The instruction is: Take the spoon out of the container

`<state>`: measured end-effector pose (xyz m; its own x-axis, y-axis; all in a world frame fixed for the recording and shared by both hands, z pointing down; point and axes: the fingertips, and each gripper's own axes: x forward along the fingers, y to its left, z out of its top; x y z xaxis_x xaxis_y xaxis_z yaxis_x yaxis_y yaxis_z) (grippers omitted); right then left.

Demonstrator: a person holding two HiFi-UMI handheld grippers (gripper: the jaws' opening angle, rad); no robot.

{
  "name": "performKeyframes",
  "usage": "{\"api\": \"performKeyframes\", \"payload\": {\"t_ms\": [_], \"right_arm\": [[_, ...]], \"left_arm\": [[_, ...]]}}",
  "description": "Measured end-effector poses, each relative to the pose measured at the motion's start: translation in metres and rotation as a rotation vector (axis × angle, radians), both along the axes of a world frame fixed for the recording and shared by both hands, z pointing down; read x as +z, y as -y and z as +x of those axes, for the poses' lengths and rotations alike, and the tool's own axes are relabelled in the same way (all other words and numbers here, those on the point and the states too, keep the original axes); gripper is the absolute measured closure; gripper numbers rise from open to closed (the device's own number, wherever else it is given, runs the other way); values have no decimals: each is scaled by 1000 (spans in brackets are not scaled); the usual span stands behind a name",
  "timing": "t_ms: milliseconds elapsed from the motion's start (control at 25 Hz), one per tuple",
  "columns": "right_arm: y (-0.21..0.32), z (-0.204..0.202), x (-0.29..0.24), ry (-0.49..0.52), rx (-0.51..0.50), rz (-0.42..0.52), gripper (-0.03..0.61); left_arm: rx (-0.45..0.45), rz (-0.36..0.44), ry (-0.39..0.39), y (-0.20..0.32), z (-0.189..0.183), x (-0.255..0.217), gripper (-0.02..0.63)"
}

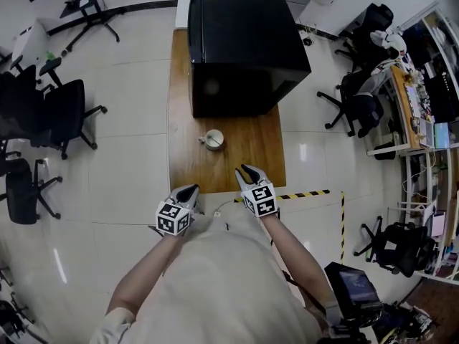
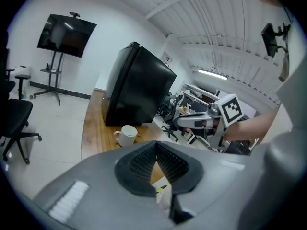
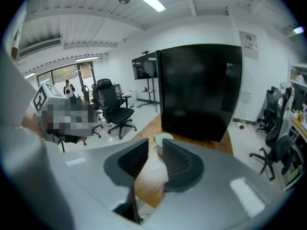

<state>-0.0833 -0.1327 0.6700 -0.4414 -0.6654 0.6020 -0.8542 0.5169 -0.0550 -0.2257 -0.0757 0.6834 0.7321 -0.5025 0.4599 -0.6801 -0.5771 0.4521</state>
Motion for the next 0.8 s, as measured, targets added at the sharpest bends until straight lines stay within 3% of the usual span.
{"api": "performKeyframes", "payload": {"t_ms": [240,480,640,800], "right_arm": [[24,-7,7,-32,-15,-10,494],[53,-6,44,-45,-84,-60,448],[70,-11,79,-96,-145,-118,437],[84,-19,105,-147,-222,-161,430]], "left_arm": [[24,-30,-1,13,5,5,626],[-39,-41,39,42,13,9,626],[-130,-48,64,59,14,6,626],[-165,-42,97,71,14,2,625]]}}
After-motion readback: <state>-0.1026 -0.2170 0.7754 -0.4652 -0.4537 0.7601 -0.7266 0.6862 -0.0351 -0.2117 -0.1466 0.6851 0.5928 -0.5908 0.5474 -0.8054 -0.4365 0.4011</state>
